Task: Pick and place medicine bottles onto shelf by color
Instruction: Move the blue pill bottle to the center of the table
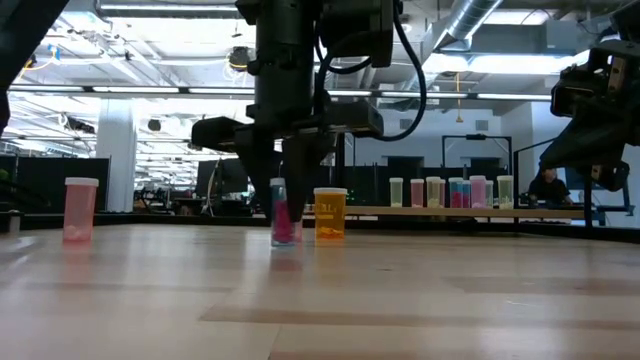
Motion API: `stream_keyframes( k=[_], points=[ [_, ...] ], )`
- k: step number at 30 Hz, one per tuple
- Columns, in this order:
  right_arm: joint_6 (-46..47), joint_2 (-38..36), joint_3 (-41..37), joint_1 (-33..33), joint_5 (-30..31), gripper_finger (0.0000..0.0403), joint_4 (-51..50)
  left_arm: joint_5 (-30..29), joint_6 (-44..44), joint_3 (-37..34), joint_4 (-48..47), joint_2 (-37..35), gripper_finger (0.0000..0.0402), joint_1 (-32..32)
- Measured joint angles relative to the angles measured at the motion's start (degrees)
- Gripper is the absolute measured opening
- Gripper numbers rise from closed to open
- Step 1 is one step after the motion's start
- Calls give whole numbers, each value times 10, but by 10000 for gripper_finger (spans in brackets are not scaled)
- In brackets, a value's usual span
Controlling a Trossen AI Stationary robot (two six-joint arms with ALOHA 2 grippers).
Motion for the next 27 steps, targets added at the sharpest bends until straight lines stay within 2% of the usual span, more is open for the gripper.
stream_keyframes(
  k=[16,27],
  points=[
    [0,0,0,0,0,56,0,-39,30,0,-1,9,108,10],
    [0,0,0,0,0,56,0,-34,52,0,0,9,121,13]
  ],
)
